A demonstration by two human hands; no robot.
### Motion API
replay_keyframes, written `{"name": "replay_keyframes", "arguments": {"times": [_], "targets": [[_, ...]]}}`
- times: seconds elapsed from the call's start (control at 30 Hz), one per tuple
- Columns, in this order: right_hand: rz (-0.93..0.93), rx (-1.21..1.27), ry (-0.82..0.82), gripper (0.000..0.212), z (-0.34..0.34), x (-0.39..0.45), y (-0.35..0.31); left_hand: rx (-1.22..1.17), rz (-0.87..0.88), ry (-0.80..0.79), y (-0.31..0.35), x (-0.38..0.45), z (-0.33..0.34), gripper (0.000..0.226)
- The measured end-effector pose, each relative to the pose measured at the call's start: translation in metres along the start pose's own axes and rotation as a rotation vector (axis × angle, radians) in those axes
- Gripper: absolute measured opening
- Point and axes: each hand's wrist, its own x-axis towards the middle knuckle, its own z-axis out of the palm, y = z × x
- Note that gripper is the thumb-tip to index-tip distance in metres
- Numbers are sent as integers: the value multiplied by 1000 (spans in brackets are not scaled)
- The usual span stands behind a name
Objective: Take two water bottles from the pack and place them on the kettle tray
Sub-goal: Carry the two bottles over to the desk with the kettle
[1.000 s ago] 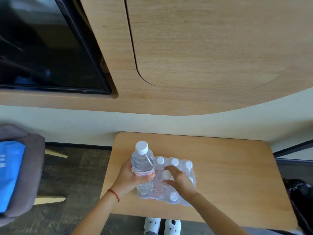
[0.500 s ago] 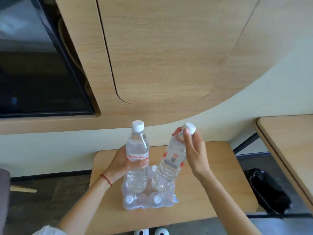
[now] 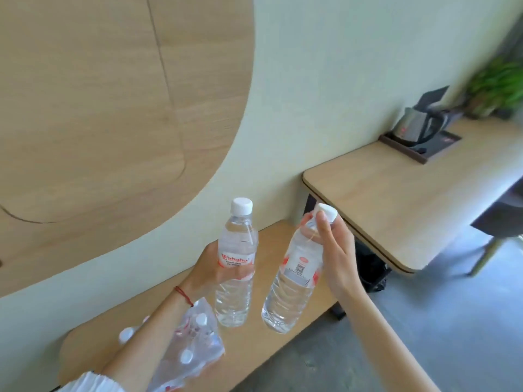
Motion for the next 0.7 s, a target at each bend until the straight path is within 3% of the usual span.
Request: {"name": "replay_keyframes", "arguments": {"times": [0.37,0.7], "targets": [[-3,-65,296,29,-274,11,-18,51,70,-320,53,96,266,52],[-12,-107,518,21,-448,54,-11,135,191,-465,81,193,446,44]]}}
